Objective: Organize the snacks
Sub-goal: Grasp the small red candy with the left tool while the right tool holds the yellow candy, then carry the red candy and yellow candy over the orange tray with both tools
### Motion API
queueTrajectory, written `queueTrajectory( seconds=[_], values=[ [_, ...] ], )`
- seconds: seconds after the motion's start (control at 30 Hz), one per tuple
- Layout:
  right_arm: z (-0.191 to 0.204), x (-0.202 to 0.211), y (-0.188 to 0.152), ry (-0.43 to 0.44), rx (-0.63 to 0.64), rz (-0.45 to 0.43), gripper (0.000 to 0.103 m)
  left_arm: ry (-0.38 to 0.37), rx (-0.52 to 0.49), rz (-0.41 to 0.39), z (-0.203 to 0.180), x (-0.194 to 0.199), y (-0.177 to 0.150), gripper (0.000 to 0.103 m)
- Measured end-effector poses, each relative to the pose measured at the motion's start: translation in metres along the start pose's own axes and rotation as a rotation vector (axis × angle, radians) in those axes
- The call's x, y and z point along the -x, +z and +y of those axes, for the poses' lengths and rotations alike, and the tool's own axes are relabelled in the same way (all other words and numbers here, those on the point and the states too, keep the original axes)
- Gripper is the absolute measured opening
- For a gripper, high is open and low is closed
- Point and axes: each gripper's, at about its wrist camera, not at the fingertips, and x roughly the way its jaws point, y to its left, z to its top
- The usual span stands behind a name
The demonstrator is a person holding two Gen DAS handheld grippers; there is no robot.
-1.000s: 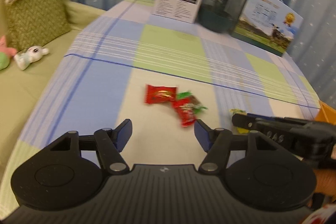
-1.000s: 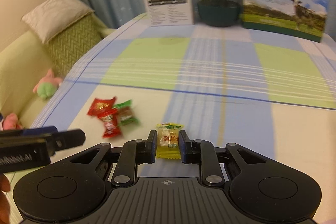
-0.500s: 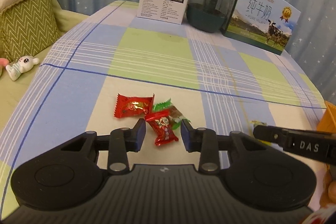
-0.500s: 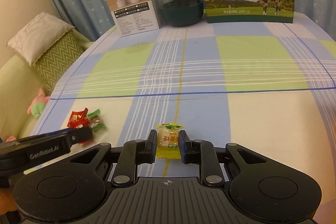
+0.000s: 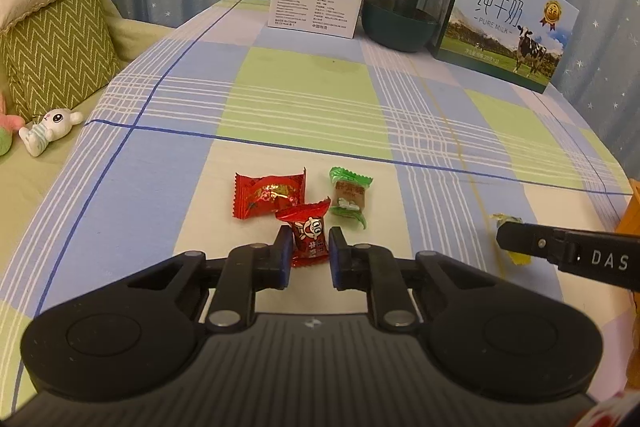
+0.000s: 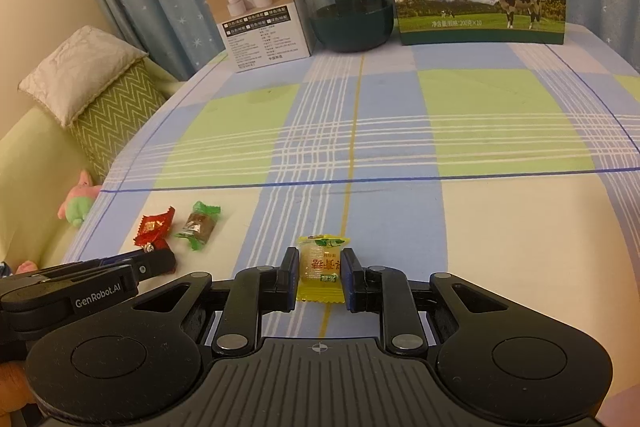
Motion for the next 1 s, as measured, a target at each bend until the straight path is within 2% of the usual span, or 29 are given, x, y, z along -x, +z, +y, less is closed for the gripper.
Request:
queueTrajectory(
  seconds=[0.3,0.5,0.73,1.0],
  values=[
    [0.009,0.011,-0.004,0.0,0.032,-0.011,0.022,-0.039,0.015,0.001,-0.004,0.017,-0.003,0.014],
    [0.014,0.031,-0.017,-0.01,0.048,-0.01,0.022,-0.065,-0.01,-0.015,-0.015,0.036,-0.009,0.014],
    [0.017,0.073,-0.038,-0.031,0.046,-0.039,0.022,-0.082,-0.056,-0.035,-0.033,0.064,-0.014,0.013],
    [0.019,0.128,-0.057,-0.073,0.08,-0.075,0.022,-0.118,-0.077,-0.034,-0.06,0.112,-0.034,0.014]
  ],
)
